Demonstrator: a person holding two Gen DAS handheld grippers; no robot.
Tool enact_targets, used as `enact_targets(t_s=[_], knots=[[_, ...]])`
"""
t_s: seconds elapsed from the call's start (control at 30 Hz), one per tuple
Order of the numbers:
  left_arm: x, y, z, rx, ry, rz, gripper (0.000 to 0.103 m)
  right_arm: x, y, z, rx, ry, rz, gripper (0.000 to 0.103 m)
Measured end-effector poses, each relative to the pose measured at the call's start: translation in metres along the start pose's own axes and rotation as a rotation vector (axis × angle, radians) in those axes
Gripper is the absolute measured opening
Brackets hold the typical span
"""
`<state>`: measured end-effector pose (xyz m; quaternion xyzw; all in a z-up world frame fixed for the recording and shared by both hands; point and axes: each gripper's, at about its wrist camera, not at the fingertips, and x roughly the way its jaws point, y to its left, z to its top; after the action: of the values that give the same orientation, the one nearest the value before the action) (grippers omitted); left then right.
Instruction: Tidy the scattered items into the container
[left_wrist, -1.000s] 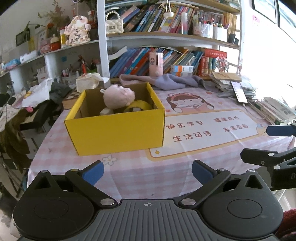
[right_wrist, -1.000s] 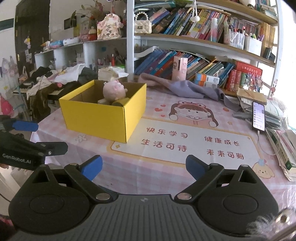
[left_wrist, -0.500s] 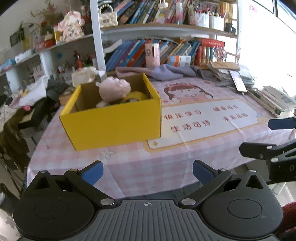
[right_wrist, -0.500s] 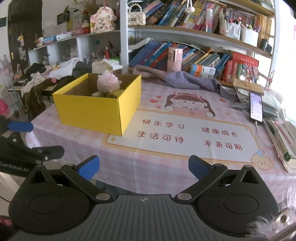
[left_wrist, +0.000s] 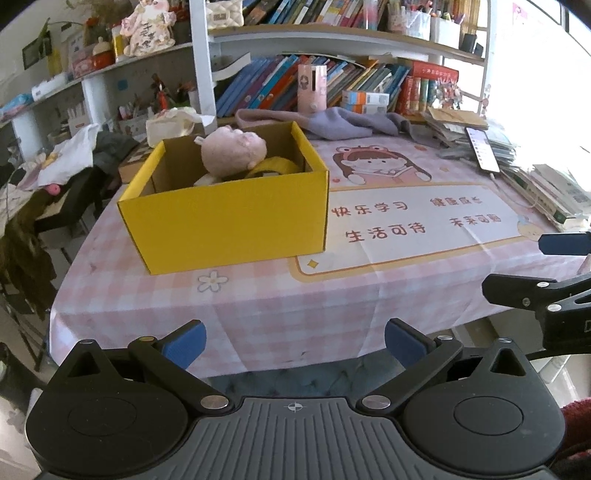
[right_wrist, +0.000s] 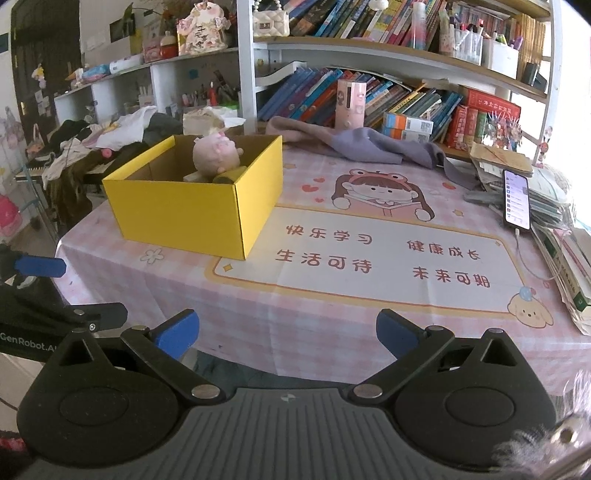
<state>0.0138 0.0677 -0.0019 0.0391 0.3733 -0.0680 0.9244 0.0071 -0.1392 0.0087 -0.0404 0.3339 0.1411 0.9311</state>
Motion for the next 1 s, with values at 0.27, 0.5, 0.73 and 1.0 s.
enact_targets(t_s=[0.27,0.5,0.73,1.0], knots=[[0.0004,-0.0019,0.0020,0.024,-0.014,-0.018,0.103,0.0019,-0.0034,0.0001,0.007,-0.007,-0.009,0.103],[0.0015,-0.0025,0.0030,0.024,-0.012,-0.016,0.103,0.0020,-0.0045,0.0003,0.008,-0.011,-0.013,0.103],[0.0014,-0.0003,0.0034,0.016,-0.009,-0.013,0.103,0.0016,-0.0040,0.0007,0.009,-0.009,-0.013,0.103],[0.0028,0.0029,0.0027,0.002,0.002,-0.006,0.103,0.0023,-0.0027,0.0014,0.007,-0.004,-0.010,0.103]])
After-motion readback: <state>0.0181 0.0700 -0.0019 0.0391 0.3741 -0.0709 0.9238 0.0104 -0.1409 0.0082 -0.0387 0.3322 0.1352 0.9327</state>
